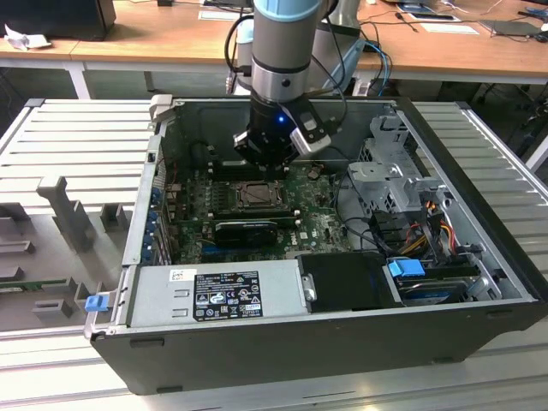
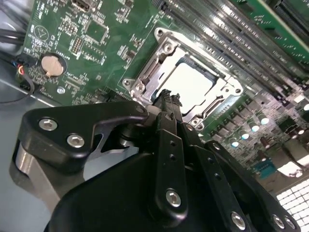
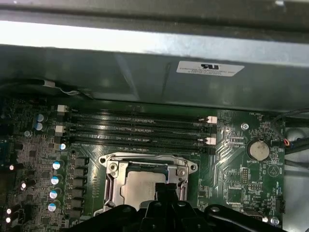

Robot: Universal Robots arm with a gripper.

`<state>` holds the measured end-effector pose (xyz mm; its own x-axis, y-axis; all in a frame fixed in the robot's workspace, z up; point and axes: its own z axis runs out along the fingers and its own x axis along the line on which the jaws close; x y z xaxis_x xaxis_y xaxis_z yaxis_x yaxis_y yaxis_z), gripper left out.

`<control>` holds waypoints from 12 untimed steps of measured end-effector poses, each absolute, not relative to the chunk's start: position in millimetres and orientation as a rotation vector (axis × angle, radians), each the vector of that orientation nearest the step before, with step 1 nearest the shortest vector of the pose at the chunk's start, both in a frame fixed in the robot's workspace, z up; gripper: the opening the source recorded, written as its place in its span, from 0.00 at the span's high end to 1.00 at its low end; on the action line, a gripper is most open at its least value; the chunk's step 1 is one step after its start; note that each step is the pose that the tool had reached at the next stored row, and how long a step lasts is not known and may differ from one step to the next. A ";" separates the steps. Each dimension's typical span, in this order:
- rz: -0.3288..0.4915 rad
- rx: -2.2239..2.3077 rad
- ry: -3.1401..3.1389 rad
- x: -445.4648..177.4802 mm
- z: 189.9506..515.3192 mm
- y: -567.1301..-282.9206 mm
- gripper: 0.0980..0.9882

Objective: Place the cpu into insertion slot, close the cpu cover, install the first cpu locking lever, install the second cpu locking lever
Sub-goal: 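Install the second cpu locking lever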

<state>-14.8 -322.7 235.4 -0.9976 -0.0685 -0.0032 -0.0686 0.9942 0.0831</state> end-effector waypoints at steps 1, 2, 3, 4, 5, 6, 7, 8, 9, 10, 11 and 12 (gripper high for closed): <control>0.131 -0.108 3.137 -14.8 235.4 -323.9 0.99; 0.131 -0.108 3.137 -14.8 235.6 -324.6 0.99; 0.131 -0.108 3.137 -14.8 236.1 -325.1 0.99; 0.130 -0.108 3.137 -14.9 236.8 -325.3 0.99; 0.131 -0.107 3.137 -14.9 237.9 -325.4 0.99; 0.131 -0.107 3.137 -14.9 239.3 -325.5 0.99; 0.131 -0.108 3.137 -14.8 240.6 -325.6 0.99; 0.131 -0.108 3.137 -14.8 242.0 -325.7 0.99; 0.131 -0.108 3.137 -14.8 242.8 -325.9 0.99; 0.131 -0.108 3.136 -14.8 243.3 -326.4 0.99; 0.131 -0.108 3.137 -14.8 243.4 -327.0 0.99; 0.131 -0.107 3.137 -14.8 243.4 -328.3 0.99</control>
<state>-14.8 -328.3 243.4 -0.9977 -0.0682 -0.0033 -0.0682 0.9942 0.0832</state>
